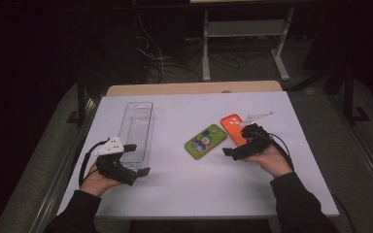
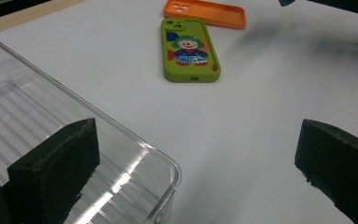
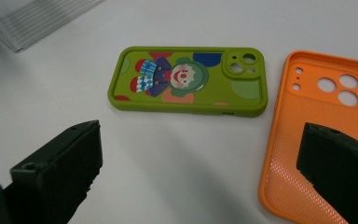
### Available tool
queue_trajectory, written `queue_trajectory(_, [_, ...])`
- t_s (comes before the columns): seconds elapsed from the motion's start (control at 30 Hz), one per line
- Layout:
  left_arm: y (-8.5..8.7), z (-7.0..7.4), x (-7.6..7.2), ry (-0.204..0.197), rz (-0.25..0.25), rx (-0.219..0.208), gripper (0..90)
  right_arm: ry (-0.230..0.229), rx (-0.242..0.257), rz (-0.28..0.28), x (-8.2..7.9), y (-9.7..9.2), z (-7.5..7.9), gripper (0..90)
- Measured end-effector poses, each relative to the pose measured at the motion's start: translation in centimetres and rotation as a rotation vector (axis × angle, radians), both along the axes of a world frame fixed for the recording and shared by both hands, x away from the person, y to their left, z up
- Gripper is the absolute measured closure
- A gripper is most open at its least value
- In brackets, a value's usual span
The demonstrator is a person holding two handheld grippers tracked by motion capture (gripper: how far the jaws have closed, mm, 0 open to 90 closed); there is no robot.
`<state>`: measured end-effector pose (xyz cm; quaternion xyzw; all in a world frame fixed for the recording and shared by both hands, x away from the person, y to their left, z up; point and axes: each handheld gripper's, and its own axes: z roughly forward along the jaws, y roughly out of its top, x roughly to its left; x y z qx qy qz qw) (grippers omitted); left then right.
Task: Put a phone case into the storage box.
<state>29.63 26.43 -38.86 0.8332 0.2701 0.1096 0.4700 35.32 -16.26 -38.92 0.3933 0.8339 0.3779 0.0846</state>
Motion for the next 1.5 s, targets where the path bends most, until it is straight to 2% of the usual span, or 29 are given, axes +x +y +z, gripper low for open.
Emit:
queue_trajectory(0.03, [-0.2,-0.1,-0.1,0.008,0.01,-0.022,0.0,-0.001,-0.008,0.004,0.4,0.1,0.1,0.0])
queue_trajectory(0.63, [-0.1,0.0,0.0,0.006,0.002,-0.011,0.0,0.014,-0.028,-0.032,3.0,0.9,0.7,0.0])
queue_trajectory(1.27, [-0.3,-0.2,0.0,0.009,-0.003,-0.017,0.0,-0.005,-0.054,-0.085,6.5,1.0,2.4,0.0])
queue_trajectory(1.47, [-0.3,-0.2,0.0,0.012,-0.001,-0.02,0.0,-0.005,-0.069,-0.139,7.6,0.9,2.8,0.0])
queue_trajectory(1.5, [-0.3,-0.2,0.0,0.012,-0.001,-0.02,0.0,0.006,-0.068,-0.152,7.7,0.9,2.8,0.0])
